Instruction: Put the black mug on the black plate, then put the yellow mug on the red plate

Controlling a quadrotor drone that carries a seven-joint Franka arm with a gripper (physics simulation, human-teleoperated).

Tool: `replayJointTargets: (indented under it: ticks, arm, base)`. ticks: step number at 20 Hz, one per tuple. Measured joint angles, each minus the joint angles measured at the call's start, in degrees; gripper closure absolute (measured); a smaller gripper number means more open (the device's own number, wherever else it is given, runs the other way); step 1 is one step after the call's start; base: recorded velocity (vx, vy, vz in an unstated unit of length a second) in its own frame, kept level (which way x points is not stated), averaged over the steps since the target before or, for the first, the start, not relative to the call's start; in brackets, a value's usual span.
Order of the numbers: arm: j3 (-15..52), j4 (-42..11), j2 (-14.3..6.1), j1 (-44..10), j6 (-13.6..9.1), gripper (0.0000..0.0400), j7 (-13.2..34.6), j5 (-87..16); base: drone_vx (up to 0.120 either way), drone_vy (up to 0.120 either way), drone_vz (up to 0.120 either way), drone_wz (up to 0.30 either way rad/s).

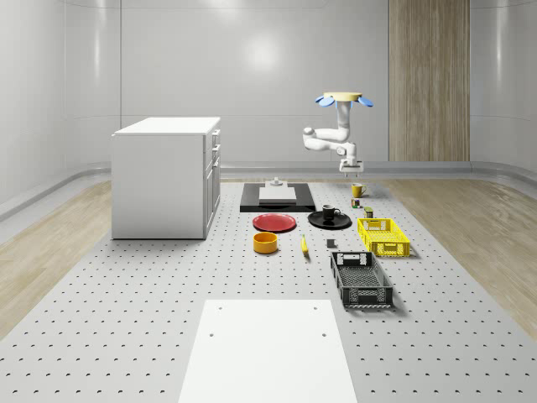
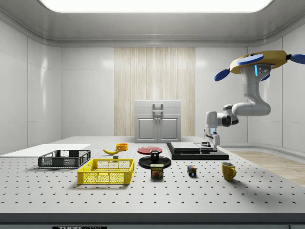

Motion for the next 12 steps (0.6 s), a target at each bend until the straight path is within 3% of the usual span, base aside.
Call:
replayJointTargets:
  ticks: [4, 11, 12]
  arm:
    - [0.0, 0.0, 0.0, 0.0, 0.0, 0.0, 0.0, 0.0]
    - [0.0, 0.0, 0.0, 0.0, 0.0, 0.0, 0.0, 0.0]
    - [0.0, 0.0, 0.0, 0.0, 0.0, 0.0, 0.0, 0.0]
  base:
    - [-0.12, 0.0, -0.1, 0.0]
    - [-0.12, 0.0, 0.0, 0.0]
    - [-0.08, 0.12, 0.0, 0.0]
